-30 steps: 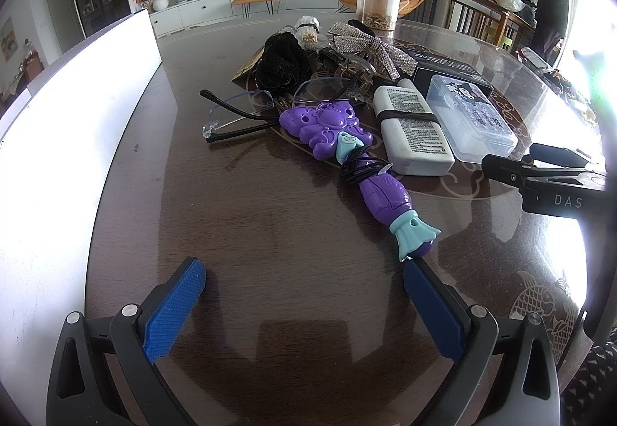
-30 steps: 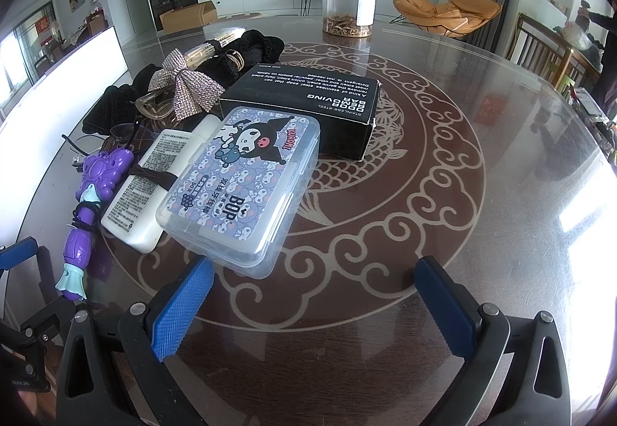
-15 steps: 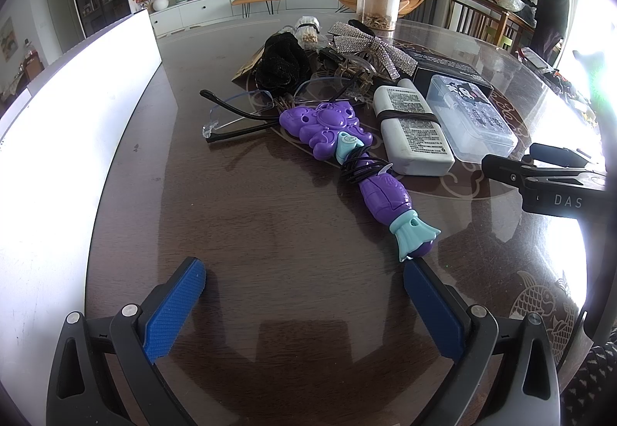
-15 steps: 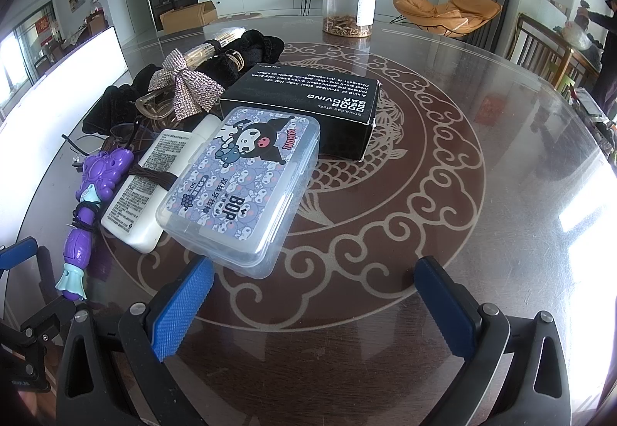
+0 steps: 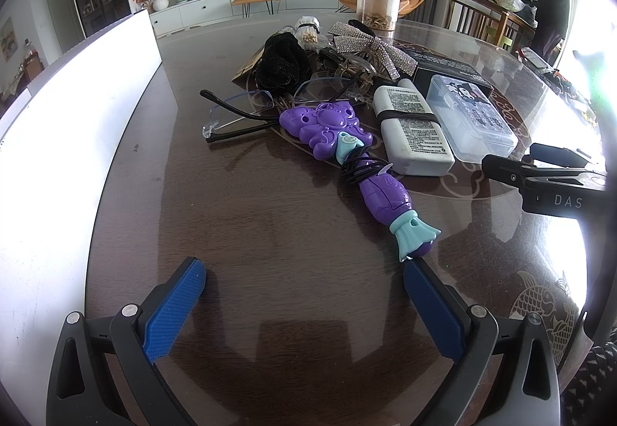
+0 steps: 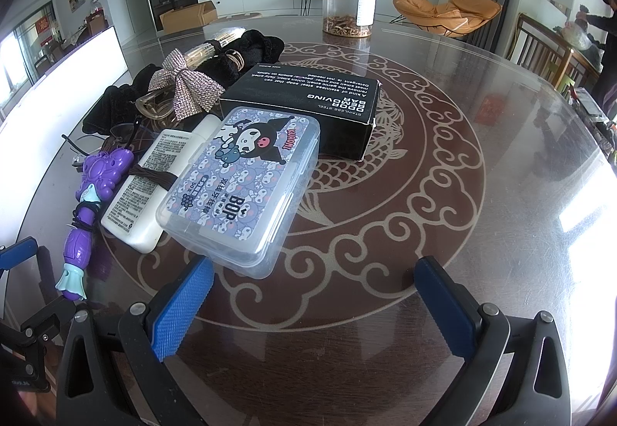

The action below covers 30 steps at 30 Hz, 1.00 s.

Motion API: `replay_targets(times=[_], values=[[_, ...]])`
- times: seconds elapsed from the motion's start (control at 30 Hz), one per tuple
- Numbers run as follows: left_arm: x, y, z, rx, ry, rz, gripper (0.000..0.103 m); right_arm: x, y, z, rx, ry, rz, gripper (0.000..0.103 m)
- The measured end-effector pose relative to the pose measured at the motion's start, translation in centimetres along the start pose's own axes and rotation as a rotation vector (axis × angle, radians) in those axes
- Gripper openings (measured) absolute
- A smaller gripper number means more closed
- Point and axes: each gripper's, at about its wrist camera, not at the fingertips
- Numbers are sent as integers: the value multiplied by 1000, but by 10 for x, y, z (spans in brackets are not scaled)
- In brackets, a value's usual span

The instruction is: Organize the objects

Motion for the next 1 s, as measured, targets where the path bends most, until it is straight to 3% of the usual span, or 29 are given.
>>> replay_targets(times=[1.0], values=[[0, 0, 0, 1, 0, 0, 103, -1, 0, 0, 1, 0, 0, 103]])
Point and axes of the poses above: each gripper's, at about its wrist camera, not at the fingertips, and x roughly against the way its jaws point, z to its left, y to its top, and after that the axes turned 8 degrees about -x, right-handed
